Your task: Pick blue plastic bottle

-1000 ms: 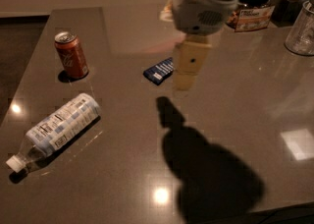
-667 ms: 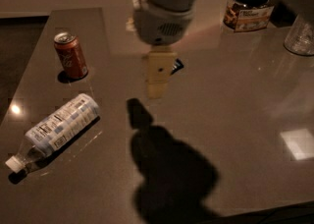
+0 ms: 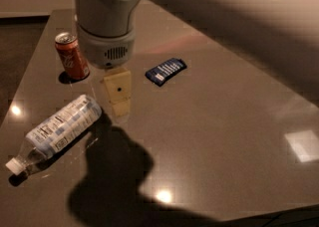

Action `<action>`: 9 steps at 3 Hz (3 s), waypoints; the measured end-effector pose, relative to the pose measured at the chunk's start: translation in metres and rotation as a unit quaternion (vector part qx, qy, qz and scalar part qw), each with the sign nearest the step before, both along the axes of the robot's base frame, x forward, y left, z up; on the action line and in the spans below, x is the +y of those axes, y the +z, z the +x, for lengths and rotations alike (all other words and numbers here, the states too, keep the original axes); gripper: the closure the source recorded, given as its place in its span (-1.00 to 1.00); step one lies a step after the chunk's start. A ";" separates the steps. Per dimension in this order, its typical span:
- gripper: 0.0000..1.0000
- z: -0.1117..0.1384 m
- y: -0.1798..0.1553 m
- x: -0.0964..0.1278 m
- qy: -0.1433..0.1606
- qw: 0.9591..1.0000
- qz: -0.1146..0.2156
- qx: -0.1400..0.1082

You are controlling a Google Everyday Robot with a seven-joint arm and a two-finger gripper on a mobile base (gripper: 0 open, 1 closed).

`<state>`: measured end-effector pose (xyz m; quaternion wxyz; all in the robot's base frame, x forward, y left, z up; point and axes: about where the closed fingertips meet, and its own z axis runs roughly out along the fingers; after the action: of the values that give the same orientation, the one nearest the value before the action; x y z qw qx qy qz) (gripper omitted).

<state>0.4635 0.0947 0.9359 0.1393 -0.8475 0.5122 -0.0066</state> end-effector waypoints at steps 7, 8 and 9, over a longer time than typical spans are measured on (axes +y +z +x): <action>0.28 -0.020 -0.075 0.053 0.113 0.986 -0.096 0.073; 0.90 0.005 -0.038 0.029 0.076 0.992 -0.046 0.088; 1.00 0.024 -0.011 0.009 0.049 0.994 -0.002 0.096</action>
Offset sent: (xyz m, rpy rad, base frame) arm -0.0177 0.0596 -0.0745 -0.2038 0.0918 0.2364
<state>0.4872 0.1041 0.9246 0.0883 -0.8687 0.4808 0.0806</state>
